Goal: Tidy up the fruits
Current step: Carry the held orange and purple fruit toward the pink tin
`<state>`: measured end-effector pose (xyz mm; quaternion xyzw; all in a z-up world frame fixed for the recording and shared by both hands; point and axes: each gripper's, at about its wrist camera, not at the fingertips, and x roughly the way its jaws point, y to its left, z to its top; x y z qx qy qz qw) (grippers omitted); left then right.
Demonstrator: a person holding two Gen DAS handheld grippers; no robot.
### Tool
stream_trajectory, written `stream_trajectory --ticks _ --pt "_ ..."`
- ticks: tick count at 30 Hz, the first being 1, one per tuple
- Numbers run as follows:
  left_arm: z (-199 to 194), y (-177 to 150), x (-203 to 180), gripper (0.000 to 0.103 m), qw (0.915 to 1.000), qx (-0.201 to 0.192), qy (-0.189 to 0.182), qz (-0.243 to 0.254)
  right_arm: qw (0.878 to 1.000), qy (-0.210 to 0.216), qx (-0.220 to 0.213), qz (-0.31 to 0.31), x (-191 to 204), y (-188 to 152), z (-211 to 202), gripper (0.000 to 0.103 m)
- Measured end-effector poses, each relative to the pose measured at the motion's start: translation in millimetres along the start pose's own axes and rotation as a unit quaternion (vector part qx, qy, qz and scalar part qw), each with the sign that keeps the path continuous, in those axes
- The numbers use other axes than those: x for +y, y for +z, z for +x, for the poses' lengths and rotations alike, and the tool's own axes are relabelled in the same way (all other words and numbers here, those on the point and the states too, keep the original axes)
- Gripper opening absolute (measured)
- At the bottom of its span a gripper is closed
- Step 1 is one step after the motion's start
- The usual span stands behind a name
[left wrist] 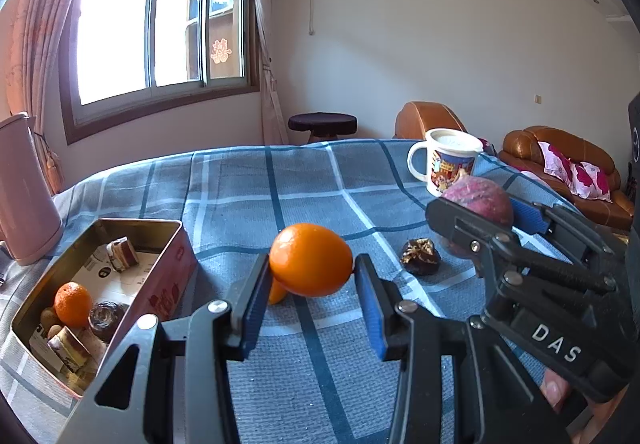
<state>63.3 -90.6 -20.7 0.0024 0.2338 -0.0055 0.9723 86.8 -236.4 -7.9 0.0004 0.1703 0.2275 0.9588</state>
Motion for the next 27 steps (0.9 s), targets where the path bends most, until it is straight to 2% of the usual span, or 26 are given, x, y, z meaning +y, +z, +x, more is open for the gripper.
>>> stream_trajectory --ticks 22,27 --pt "-15.9 -1.7 -1.9 0.044 0.9989 -0.039 0.025 0.006 1.000 0.005 -0.022 0.003 -0.2 -1.8 -12.9 0.053" --pt "-17.4 -2.5 4.0 0.044 0.9989 -0.040 0.024 -0.002 1.000 -0.001 -0.020 -0.016 7.4 -2.3 -12.3 0.053"
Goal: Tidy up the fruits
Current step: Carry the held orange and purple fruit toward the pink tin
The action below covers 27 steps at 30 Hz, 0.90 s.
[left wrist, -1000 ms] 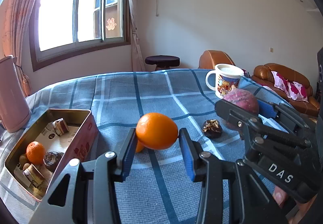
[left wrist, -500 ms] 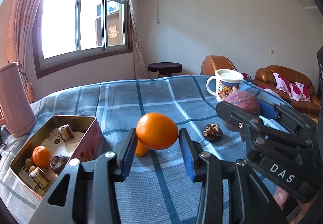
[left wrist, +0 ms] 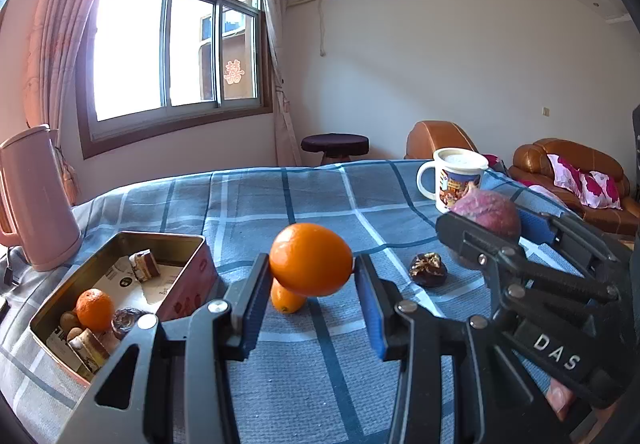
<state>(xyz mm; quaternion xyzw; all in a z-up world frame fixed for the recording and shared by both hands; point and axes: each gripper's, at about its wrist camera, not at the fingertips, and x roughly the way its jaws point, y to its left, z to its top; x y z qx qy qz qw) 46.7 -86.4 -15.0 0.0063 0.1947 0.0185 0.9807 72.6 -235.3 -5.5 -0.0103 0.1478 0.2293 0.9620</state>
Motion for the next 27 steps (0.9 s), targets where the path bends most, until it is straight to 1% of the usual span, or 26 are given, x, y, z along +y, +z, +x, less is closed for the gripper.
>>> stream_trajectory --ticks 17,27 --pt "-1.9 -3.4 14.5 0.044 0.9998 0.016 -0.006 -0.012 1.000 -0.009 0.014 -0.004 5.5 -0.5 1.1 0.053" --pt "-3.3 -5.0 28.7 0.044 0.9995 0.024 0.002 -0.021 1.000 -0.005 0.025 -0.011 14.3 -0.8 6.2 0.053"
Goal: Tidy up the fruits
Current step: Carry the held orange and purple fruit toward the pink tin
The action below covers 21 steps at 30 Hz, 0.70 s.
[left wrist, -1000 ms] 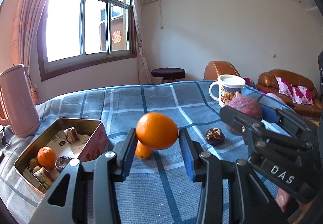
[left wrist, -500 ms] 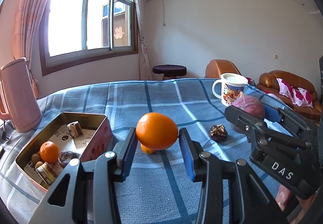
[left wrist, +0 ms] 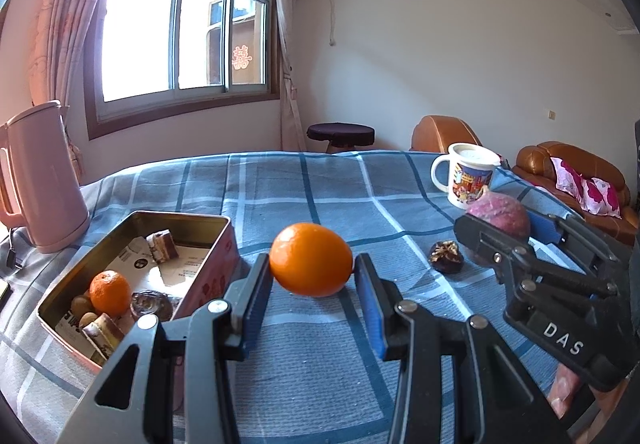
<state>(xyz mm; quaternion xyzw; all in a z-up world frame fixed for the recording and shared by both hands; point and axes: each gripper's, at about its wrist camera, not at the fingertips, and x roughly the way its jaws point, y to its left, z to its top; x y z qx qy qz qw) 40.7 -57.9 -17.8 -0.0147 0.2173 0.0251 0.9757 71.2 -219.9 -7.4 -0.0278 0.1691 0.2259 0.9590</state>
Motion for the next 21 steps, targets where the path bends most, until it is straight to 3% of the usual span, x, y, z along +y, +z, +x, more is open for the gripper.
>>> stream_trajectory --ticks 21 --pt "-1.8 -2.9 26.6 0.044 0.9996 0.012 0.023 -0.005 0.999 0.031 0.014 -0.019 30.0 2.2 14.6 0.053"
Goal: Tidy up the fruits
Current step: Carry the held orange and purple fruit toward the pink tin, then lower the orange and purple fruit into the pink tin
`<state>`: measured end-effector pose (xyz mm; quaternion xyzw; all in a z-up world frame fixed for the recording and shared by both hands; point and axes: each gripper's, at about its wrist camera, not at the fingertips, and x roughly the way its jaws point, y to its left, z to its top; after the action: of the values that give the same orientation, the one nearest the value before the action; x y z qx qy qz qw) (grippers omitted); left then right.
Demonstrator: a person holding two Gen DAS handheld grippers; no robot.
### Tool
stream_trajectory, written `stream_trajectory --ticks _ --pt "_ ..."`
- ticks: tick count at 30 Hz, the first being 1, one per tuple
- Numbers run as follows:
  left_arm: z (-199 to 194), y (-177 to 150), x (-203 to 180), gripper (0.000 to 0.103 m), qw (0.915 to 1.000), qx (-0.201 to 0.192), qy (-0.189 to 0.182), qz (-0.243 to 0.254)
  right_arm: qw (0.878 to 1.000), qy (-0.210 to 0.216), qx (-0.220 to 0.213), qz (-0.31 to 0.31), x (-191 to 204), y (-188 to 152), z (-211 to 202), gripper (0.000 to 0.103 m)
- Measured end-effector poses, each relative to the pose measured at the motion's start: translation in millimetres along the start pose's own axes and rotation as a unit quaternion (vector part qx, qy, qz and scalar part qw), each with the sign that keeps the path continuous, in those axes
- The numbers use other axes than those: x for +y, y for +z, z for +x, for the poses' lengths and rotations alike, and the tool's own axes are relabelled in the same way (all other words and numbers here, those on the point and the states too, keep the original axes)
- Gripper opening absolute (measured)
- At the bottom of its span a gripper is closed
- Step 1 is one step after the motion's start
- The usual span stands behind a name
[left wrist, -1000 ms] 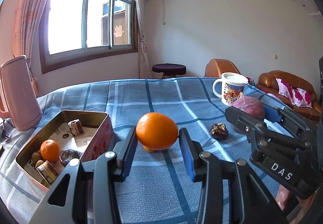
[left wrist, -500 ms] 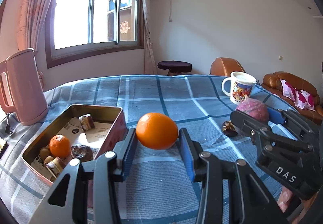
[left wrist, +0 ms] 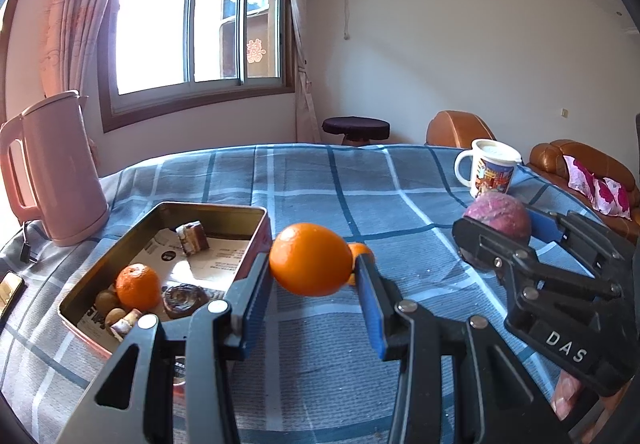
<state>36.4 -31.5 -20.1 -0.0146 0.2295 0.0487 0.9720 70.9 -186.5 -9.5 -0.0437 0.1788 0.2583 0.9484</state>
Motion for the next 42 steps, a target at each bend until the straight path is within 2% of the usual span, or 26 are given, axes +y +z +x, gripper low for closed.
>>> stream_trajectory --ticks 28,42 --pt "-8.0 0.2 56.4 0.044 0.9989 -0.002 0.044 -0.017 0.998 0.052 0.011 -0.025 52.5 20.8 27.6 0.053" --pt "-6.6 -4.2 97.7 0.044 0.9969 0.008 0.067 -0.042 0.996 0.078 0.029 -0.034 85.0 25.1 48.2 0.053"
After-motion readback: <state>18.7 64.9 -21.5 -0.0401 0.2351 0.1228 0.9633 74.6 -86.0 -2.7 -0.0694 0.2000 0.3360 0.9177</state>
